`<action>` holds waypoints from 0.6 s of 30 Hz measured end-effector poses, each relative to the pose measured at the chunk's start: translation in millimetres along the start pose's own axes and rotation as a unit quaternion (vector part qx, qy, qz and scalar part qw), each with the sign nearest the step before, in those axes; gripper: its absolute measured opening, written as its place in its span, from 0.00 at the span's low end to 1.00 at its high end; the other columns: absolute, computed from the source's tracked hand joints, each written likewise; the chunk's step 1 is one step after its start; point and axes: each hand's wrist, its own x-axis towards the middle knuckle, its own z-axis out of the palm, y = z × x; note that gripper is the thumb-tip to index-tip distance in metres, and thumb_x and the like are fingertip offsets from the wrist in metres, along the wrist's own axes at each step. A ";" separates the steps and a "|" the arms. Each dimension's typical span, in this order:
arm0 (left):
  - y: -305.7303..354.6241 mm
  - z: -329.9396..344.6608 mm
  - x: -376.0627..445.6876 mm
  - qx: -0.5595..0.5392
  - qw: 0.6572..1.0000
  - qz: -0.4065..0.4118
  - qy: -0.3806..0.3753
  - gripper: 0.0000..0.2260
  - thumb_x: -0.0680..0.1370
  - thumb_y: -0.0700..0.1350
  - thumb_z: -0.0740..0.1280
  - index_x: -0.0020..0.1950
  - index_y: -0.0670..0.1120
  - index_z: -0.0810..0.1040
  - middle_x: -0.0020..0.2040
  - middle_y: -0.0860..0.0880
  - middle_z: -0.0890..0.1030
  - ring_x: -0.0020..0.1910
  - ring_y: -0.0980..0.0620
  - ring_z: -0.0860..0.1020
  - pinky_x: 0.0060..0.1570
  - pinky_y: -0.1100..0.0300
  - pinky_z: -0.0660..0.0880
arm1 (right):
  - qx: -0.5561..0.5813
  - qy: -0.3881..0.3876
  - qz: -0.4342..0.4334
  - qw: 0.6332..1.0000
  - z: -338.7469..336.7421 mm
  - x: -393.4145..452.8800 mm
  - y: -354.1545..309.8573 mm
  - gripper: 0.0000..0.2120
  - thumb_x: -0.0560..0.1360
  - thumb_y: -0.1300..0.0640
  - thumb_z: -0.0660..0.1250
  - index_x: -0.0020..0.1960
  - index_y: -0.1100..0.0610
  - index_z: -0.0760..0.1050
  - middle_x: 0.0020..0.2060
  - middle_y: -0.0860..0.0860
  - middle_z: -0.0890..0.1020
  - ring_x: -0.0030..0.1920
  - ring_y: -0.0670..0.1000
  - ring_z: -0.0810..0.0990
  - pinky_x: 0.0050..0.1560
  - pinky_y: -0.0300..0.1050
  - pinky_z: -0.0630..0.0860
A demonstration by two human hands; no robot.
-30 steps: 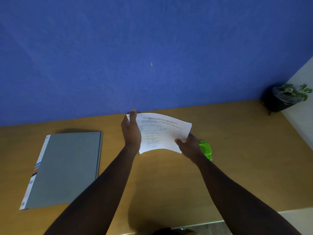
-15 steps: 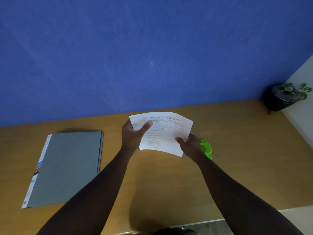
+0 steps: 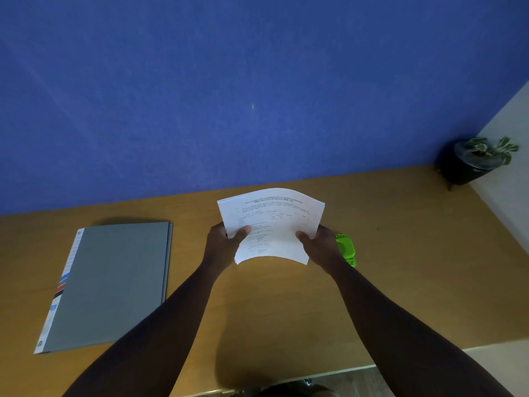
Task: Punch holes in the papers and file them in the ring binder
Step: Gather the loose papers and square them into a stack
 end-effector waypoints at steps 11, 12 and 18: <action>-16.1 2.6 -2.5 0.066 0.997 -0.031 -0.003 0.11 0.79 0.45 0.70 0.60 0.44 0.81 0.55 0.49 0.84 0.53 0.48 0.82 0.51 0.53 0.81 | -0.013 -0.014 0.003 1.000 -6.1 -6.2 4.0 0.15 0.77 0.59 0.68 0.62 0.62 0.78 0.57 0.57 0.83 0.56 0.58 0.81 0.51 0.40 0.73; -14.7 1.7 -2.0 0.066 0.997 -0.030 -0.004 0.11 0.79 0.46 0.70 0.60 0.45 0.81 0.55 0.49 0.84 0.53 0.49 0.82 0.52 0.52 0.81 | -0.014 -0.020 -0.002 1.000 -7.0 -6.3 3.5 0.14 0.77 0.59 0.67 0.62 0.62 0.78 0.56 0.57 0.83 0.55 0.57 0.81 0.51 0.40 0.73; -2.6 -6.9 0.4 0.026 0.999 -0.020 -0.015 0.09 0.79 0.46 0.70 0.57 0.47 0.83 0.51 0.51 0.86 0.50 0.51 0.84 0.50 0.54 0.81 | 0.071 -0.037 0.021 0.997 -16.0 -3.9 0.0 0.13 0.77 0.60 0.68 0.61 0.58 0.79 0.53 0.53 0.84 0.47 0.49 0.81 0.46 0.39 0.75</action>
